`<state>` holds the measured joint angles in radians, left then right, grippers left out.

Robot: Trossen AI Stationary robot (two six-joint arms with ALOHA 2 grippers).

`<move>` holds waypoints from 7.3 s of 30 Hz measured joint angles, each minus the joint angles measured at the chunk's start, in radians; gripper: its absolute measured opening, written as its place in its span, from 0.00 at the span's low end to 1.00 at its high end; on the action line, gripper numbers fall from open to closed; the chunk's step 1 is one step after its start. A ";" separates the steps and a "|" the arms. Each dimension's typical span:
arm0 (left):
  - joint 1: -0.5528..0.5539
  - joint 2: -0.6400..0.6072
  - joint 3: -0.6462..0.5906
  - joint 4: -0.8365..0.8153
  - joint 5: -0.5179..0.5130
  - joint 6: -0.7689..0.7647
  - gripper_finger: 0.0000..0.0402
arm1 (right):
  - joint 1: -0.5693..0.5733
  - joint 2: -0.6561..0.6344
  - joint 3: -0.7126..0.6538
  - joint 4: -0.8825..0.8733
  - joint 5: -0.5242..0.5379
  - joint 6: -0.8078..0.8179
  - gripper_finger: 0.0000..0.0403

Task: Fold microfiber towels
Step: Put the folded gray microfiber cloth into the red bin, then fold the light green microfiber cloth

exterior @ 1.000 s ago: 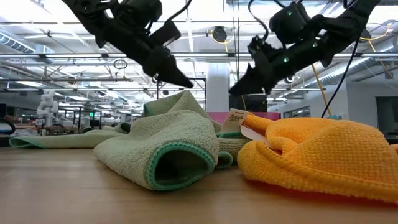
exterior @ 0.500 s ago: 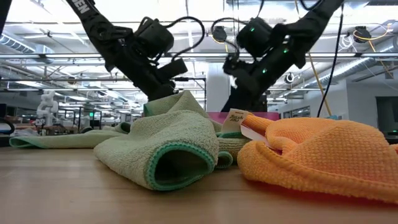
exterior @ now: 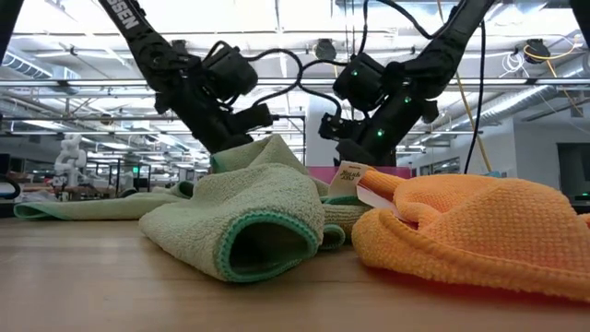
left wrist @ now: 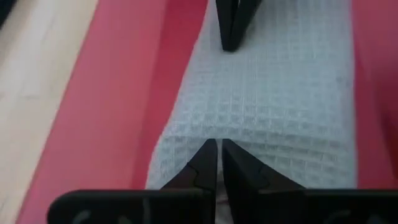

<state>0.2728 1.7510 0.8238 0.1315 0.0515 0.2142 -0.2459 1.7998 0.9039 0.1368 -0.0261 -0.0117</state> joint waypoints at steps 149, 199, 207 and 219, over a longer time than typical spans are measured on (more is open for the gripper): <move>-0.781 -0.638 -0.324 -0.064 -0.702 -0.480 0.29 | 0.453 0.281 0.366 0.656 0.553 -0.181 0.01; -1.059 -0.401 -0.325 0.219 -0.799 -0.772 0.62 | 0.526 -0.396 0.365 0.099 0.555 -0.531 0.00; -1.043 -0.269 -0.324 0.375 -0.864 -0.659 0.53 | 0.494 -0.488 0.365 0.100 0.553 -0.578 0.00; -0.921 -0.072 -0.313 0.596 -0.865 -0.492 0.58 | 0.485 -0.579 0.365 0.143 0.551 -0.637 0.00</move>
<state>-0.6478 1.6793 0.5111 0.7276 -0.8135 -0.2777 0.2390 1.2212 1.2686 0.2797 0.5248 -0.6486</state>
